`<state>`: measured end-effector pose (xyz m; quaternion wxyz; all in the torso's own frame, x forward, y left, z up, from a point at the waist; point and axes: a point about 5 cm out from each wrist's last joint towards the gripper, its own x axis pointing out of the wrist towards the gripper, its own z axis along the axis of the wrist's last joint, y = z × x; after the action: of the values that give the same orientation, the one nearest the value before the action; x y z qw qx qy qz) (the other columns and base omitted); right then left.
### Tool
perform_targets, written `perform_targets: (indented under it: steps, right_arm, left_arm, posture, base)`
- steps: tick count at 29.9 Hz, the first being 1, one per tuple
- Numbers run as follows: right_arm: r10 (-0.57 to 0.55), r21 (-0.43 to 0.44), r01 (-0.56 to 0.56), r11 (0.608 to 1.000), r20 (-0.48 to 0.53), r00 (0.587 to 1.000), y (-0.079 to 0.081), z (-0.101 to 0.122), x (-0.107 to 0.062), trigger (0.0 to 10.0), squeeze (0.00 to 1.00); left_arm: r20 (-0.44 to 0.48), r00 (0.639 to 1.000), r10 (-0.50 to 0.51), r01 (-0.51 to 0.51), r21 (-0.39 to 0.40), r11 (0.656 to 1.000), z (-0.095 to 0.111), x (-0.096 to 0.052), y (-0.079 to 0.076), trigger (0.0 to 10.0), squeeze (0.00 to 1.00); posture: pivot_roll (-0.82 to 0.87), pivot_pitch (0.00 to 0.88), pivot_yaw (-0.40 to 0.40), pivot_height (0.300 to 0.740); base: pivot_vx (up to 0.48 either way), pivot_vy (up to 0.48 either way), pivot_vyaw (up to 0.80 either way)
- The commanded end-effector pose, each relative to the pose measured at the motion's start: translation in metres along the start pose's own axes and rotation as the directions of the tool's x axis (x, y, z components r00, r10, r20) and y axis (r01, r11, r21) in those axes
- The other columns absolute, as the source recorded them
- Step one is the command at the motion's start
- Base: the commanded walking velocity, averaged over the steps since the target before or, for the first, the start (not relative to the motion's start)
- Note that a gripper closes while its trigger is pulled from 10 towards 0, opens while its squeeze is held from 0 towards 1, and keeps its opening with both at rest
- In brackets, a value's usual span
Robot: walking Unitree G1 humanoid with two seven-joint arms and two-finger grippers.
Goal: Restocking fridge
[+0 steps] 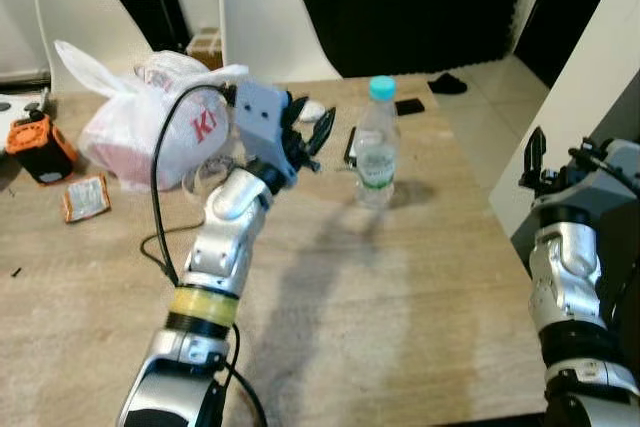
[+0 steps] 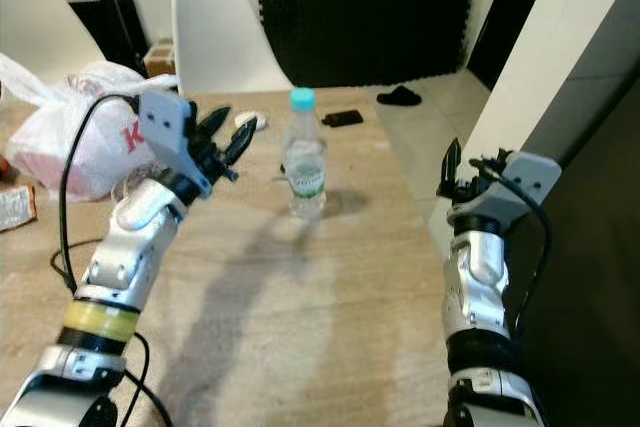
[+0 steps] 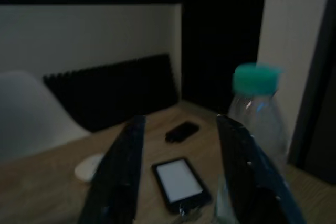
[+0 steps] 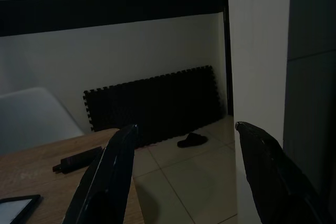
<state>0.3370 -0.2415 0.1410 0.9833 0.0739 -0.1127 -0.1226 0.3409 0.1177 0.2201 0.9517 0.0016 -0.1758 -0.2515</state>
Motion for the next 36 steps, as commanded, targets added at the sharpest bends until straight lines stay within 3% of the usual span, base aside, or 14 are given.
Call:
perform_targets:
  steps: [1,10,11,13,14,17,20,25,26,31,36]
  right_arm:
    - [-0.01,-0.009,0.009,1.0,-0.015,1.0,-0.004,-0.002,-0.002,10.0,0.0]
    - [0.042,-0.046,-0.042,0.998,0.003,0.999,0.004,0.002,0.0,10.0,0.0]
    - [0.056,-0.05,-0.055,0.997,0.011,0.998,0.007,0.004,0.001,10.0,0.0]
    - [0.064,-0.052,-0.063,0.997,0.016,0.998,0.008,0.006,0.002,10.0,0.0]
    - [0.075,-0.055,-0.074,0.996,0.025,0.997,0.011,0.009,0.003,10.0,0.0]
    - [0.094,-0.058,-0.091,0.994,0.044,0.995,0.016,0.014,0.005,10.0,0.0]
    - [0.123,-0.058,-0.119,0.991,0.074,0.99,0.024,0.023,0.008,10.0,0.0]
    - [0.14,-0.024,-0.138,0.99,0.103,0.985,0.031,0.031,0.009,10.0,0.0]
    - [0.142,-0.017,-0.141,0.99,0.113,0.983,0.032,0.034,0.008,10.0,0.0]
    - [0.143,-0.015,-0.142,0.99,0.118,0.983,0.032,0.037,0.007,10.0,0.0]
    - [0.142,-0.016,-0.141,0.99,0.113,0.983,0.032,0.036,0.005,10.0,0.0]
  left_arm:
    - [0.019,0.999,-0.047,0.048,-0.03,0.998,0.01,0.003,-0.003,10.0,1.0]
    - [-0.027,0.996,-0.089,0.088,-0.055,0.995,0.007,0.005,-0.003,10.0,1.0]
    - [-0.047,0.996,-0.074,0.073,-0.038,0.997,0.004,0.009,-0.001,10.0,0.6]
    - [-0.062,0.996,-0.063,0.061,-0.027,0.998,0.002,0.011,0.001,10.0,0.6]
    - [-0.077,0.996,-0.042,0.041,-0.013,0.999,0.0,0.017,0.004,10.0,0.0]
    - [-0.098,0.995,-0.025,0.024,-0.007,1.0,-0.002,0.027,0.008,10.0,0.0]
    - [-0.179,0.984,-0.018,0.026,0.046,0.999,-0.012,0.043,0.011,10.0,0.0]
    - [-0.284,0.959,0.002,0.02,0.073,0.997,-0.026,0.053,0.011,10.0,0.0]
    - [-0.302,0.953,-0.008,0.016,0.025,1.0,-0.028,0.057,0.01,10.0,0.0]
    - [-0.316,0.948,-0.025,0.007,-0.056,0.998,-0.03,0.064,0.008,10.0,0.0]
    - [-0.335,0.942,-0.028,0.005,-0.069,0.998,-0.033,0.066,0.007,10.0,0.0]
  posture:
    - [0.07,0.0,0.0,0.74]
    - [0.07,0.0,0.002,0.74]
    - [0.07,0.0,-0.003,0.74]
    - [0.07,0.0,-0.003,0.74]
    - [0.07,0.0,-0.002,0.74]
    - [0.07,0.0,0.0,0.74]
    - [0.06,0.0,0.003,0.74]
    - [0.05,0.0,0.008,0.74]
    - [0.04,0.0,0.011,0.74]
    - [0.02,0.0,0.017,0.74]
    - [0.02,0.0,0.017,0.74]
  base:
    - [0.0,0.0,0.0]
    - [0.0,0.0,0.0]
    - [0.0,0.0,0.0]
    - [0.0,0.0,0.0]
    - [0.0,0.0,0.0]
    - [0.0,0.0,0.0]
    - [0.0,0.0,0.0]
    - [0.0,0.0,0.0]
    - [0.0,0.0,0.0]
    - [0.0,0.0,0.0]
    - [0.0,0.0,0.0]
